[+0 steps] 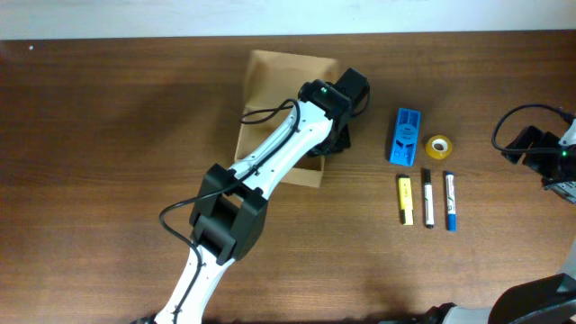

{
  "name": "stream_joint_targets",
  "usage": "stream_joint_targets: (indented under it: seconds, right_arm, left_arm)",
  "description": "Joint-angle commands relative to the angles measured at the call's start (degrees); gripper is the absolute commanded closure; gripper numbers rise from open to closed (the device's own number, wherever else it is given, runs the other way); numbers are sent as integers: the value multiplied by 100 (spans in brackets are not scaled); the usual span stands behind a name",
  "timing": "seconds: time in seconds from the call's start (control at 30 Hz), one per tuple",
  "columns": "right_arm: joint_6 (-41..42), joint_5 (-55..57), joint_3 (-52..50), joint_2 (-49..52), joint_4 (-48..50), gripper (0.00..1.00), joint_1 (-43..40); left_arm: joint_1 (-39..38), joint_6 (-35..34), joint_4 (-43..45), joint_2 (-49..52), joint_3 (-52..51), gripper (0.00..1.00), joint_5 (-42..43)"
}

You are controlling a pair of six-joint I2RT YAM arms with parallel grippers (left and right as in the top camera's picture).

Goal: Pack container
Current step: 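Push the cardboard box with the left gripper toward the table center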

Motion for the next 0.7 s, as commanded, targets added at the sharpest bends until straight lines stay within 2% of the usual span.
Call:
stream_joint_targets:
  seconds: [0.0, 0.13, 0.5, 0.67]
  right_arm:
    - [59, -31, 118, -68, 13, 1, -4]
    - [59, -31, 118, -68, 15, 1, -4]
    - [59, -31, 118, -68, 37, 1, -4]
    - [59, -31, 118, -68, 37, 1, -4]
  left_arm:
    - [-31, -22, -9, 131, 175, 55, -7]
    - [-31, -15, -240, 131, 487, 38, -229]
    - [-33, 496, -1292, 131, 2461, 36, -1311]
    - [13, 839, -1921, 131, 2828, 31, -2426]
